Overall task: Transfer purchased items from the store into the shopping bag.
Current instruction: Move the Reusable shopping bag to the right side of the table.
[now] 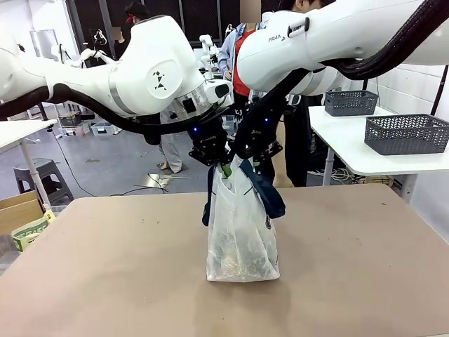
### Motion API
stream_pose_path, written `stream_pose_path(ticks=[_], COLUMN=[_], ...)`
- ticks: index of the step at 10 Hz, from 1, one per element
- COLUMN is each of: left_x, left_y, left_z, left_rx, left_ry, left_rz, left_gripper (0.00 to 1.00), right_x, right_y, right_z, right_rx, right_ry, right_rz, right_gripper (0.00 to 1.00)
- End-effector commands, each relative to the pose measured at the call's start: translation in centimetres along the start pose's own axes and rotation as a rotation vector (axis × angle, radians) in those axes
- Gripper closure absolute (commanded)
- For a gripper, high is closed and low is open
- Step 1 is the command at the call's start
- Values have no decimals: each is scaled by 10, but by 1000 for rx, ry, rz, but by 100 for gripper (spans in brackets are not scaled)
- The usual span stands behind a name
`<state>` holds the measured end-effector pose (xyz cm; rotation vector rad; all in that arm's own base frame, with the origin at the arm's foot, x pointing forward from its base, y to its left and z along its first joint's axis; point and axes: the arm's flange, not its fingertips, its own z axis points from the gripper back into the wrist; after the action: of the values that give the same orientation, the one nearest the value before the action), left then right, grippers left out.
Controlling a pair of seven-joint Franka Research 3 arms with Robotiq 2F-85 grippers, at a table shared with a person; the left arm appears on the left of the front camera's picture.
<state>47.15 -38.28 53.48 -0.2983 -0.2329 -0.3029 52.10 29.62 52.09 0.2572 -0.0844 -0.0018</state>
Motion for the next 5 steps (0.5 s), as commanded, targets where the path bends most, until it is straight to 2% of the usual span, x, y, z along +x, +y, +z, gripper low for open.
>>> stream_pose_path(ticks=[1, 5], left_x=[0, -3], left_y=[0, -4], left_z=[1, 7], left_rx=[0, -46], left_ry=[-1, -48], left_rz=[0, -42], left_gripper=[100, 100], right_x=[0, 7], right_y=[0, 11], right_z=[0, -6], right_rx=[0, 26], right_ry=[0, -14], right_rz=[-1, 2], right_gripper=[100, 100])
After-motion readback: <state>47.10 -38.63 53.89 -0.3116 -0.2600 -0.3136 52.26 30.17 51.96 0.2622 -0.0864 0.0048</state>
